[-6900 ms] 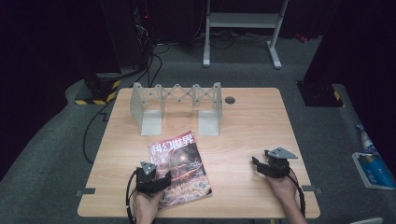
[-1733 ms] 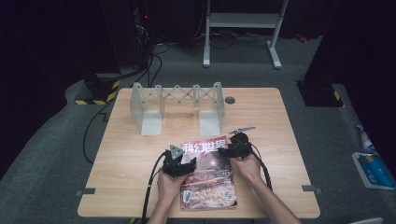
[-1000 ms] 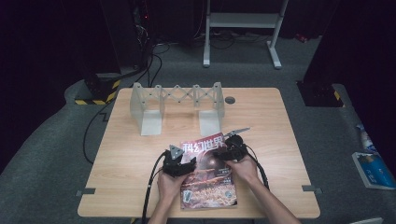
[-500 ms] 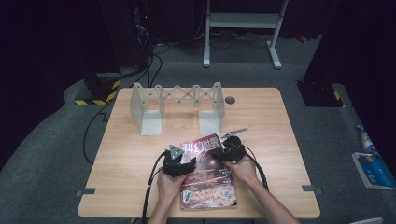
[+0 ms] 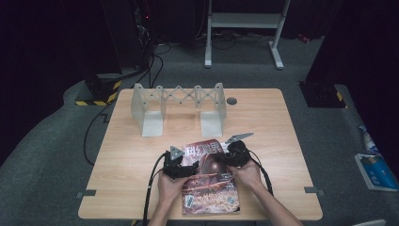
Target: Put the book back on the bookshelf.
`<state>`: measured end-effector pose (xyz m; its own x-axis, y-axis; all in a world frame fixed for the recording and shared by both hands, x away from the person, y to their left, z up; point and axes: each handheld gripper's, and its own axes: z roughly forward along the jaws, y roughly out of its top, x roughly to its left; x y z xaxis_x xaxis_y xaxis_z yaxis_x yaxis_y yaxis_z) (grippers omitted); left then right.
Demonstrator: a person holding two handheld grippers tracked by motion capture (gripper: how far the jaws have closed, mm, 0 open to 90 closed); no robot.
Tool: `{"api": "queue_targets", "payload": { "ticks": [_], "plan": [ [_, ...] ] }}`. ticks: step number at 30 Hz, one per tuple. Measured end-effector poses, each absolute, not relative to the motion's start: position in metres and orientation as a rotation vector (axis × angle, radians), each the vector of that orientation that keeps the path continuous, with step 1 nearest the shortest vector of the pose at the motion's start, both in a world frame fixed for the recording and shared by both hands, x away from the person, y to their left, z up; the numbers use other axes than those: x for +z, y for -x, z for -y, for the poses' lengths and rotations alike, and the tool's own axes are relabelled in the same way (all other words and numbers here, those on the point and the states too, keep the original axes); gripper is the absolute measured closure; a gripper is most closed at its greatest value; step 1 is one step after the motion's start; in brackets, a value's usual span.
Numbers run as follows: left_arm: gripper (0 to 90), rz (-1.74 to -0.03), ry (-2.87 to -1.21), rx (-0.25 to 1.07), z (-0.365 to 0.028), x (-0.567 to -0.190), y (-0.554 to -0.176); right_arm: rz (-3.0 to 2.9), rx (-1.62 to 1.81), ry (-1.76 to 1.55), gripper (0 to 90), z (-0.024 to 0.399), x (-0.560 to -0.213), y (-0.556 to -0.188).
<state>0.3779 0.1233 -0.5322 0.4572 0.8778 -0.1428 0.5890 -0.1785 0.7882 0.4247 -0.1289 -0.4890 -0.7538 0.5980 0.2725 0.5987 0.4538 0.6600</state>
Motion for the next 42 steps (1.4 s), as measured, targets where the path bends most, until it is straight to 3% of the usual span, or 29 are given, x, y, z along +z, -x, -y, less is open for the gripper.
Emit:
{"api": "queue_targets", "payload": {
  "ticks": [12, 30, 42],
  "plan": [
    [4.0, -1.206, -1.862, 0.351, -0.125, -0.533, -0.379, 2.689, -1.342, 1.005, 85.8, 0.134, -0.475, -0.413],
    [0.5, -1.147, -1.847, 0.247, -0.127, -0.533, -0.381, 2.688, -1.446, 0.876, 86.2, 0.134, -0.471, -0.407],
    [4.9, -1.155, -1.828, 0.220, -0.130, -0.532, -0.379, 2.684, -1.471, 0.852, 86.1, 0.135, -0.473, -0.409]
  ]
}}
